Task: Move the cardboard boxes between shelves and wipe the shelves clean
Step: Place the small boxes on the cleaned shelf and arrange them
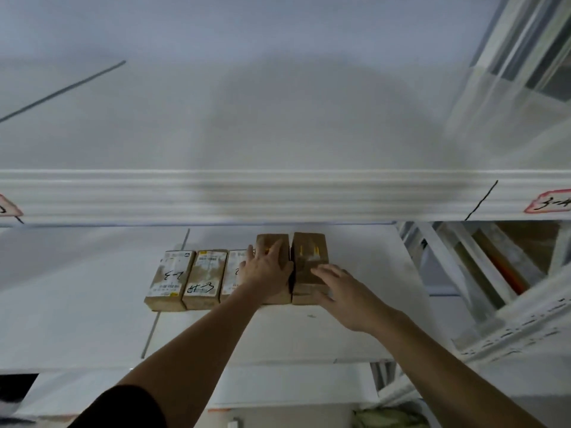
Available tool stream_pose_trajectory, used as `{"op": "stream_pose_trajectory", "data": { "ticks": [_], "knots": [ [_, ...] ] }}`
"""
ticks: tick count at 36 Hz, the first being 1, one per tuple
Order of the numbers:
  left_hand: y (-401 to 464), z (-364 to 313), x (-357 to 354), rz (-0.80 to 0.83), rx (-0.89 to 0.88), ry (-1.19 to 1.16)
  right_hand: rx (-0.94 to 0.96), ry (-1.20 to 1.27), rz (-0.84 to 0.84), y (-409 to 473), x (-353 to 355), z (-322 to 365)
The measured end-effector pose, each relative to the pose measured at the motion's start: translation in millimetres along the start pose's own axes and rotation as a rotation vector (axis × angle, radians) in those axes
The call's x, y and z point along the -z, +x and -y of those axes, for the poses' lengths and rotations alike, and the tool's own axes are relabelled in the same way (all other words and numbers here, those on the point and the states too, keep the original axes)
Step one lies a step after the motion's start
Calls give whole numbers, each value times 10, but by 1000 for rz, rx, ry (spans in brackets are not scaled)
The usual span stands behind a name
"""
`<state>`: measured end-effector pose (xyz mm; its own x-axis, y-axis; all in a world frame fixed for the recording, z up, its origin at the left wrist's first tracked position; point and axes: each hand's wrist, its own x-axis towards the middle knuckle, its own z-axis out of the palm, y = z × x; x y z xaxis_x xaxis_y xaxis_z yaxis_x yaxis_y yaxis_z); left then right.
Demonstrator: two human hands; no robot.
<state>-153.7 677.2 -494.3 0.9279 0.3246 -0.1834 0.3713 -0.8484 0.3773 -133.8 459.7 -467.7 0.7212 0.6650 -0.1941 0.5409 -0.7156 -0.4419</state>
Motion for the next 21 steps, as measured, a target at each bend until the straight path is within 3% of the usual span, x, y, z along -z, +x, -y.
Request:
{"op": "stream_pose_trajectory", "data": {
  "ticks": [5, 21],
  "knots": [
    [36, 33, -143, 33, 7, -40, -3, 24, -51, 111, 9, 12],
    [-255, 152, 247, -191, -28, -85, -150, 66, -283, 673, -56, 167]
  ]
}}
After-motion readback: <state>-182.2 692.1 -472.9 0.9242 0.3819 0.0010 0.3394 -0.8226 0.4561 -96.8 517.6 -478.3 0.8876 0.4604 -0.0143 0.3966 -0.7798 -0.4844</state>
